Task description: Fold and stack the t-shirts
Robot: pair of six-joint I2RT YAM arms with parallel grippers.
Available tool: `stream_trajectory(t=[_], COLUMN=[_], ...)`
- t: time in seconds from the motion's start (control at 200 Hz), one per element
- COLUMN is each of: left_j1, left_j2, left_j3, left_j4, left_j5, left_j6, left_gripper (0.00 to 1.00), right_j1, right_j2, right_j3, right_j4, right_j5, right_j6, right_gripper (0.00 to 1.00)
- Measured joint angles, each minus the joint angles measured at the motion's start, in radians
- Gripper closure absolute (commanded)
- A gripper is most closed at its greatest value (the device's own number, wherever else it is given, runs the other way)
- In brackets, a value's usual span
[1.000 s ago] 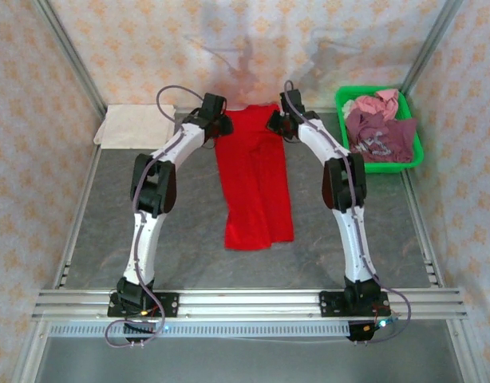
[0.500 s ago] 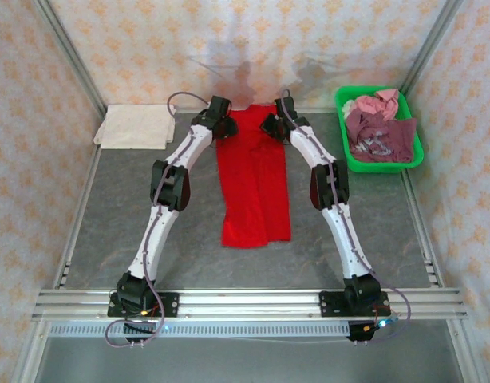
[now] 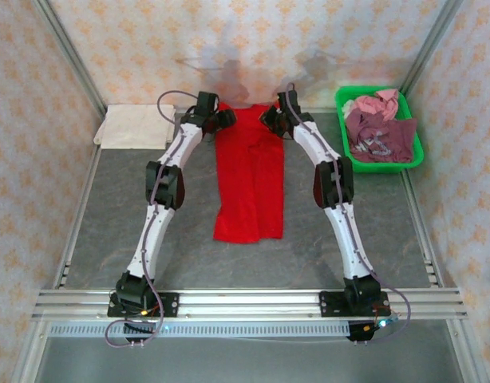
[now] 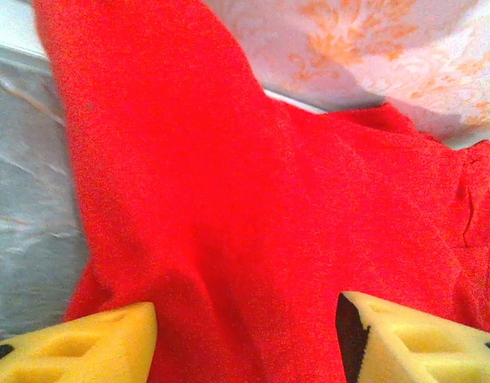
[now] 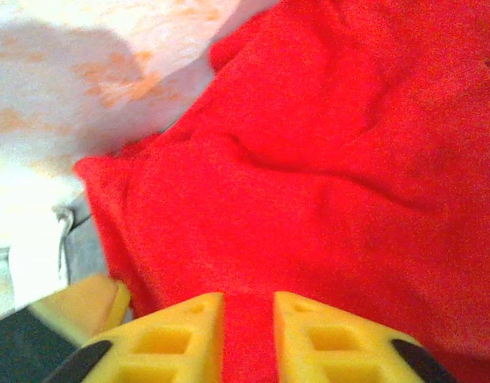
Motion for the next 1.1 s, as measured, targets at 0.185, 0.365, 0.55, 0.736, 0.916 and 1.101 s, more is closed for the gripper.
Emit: stream_trajectory(t=[0.185,0.365,0.55,0.736,0.916,1.101], left_j1=[0.000,-0.105,-0.171,-0.219,-0.250,-0.292], left_j2=[-0.478,-1.235,-1.597,-1.636,-1.633,-1.581], left_j3=[-0.609,-1.409,-1.859,-2.119,-2.151,-2.158], left_j4=[0.109,0.359,0.379,0.249,0.250,0.277], left_j5=[-0.017,-0.065,-0.050,0.011,0.067,0.079], left_j6=[0.027,0.026,0.021,-0.006,-0.016,-0.016], left_gripper=[0.31,0.30,0.28,0.28,0.30,0.35], right_j1=[0.026,0.128,0.138,0.156,0.156,0.156], right_j2=[-0.475,-1.135,-1.426,-1.493,-1.498,-1.477], right_j3=[-0.513,-1.258,-1.806,-2.004,-2.012,-2.039], right_j4=[0.013,0.258,0.361,0.313,0.377,0.445], right_j5=[0.005,0.016,-0.034,-0.080,-0.115,-0.135], right_j6=[-0.132,-0.196,-0.122,-0.048,-0.015,0.011], right_gripper=[0.59,0.50,0.46,0.44,0.45,0.46])
